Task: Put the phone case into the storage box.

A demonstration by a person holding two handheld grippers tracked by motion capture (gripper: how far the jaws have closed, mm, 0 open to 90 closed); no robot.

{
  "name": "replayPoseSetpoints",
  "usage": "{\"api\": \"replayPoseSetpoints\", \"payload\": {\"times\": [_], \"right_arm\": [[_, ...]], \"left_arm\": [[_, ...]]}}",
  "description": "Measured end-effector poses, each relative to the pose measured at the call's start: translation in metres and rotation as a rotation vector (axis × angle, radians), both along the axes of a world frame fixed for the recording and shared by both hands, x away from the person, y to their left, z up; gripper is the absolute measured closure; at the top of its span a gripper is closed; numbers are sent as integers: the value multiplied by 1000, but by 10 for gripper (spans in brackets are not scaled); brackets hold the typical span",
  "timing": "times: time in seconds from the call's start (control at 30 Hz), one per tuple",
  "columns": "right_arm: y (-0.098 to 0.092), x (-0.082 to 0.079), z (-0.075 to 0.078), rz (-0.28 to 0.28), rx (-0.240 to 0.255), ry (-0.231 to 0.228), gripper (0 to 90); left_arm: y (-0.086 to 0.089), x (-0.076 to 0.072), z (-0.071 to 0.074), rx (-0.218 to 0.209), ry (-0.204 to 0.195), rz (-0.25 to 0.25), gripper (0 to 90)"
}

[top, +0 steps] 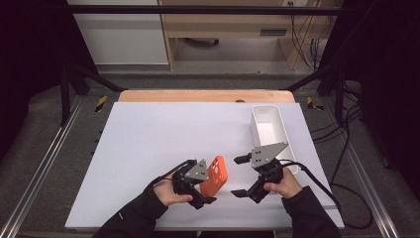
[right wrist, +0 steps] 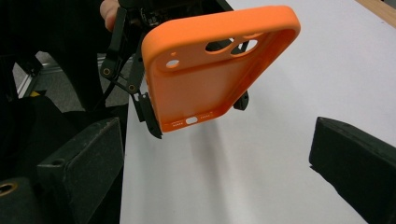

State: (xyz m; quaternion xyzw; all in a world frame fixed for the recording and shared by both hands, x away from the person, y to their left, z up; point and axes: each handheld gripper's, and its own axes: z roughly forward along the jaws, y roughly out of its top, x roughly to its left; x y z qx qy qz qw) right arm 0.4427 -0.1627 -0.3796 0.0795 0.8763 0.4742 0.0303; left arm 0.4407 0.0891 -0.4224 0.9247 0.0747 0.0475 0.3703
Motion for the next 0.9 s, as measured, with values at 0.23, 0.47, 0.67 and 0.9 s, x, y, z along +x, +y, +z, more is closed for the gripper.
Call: {"api": "replayPoseSetpoints", "payload": {"times": [0.23, 0.47, 0.67, 0.9], "right_arm": [[1, -1, 0, 5, 16, 1, 36], [1, -2, 0, 5, 36, 4, 36], [3, -1, -1, 8, 51, 10, 36], [6, -2, -3, 23, 57, 11, 37]], "left_arm": [[0, 0, -1, -33, 7, -6, 154], [-2, 0, 1, -63, -9, -14, 154], [-7, -3, 0, -68, -20, -35, 154], [-11, -4, -1, -59, -21, -57, 154]]}}
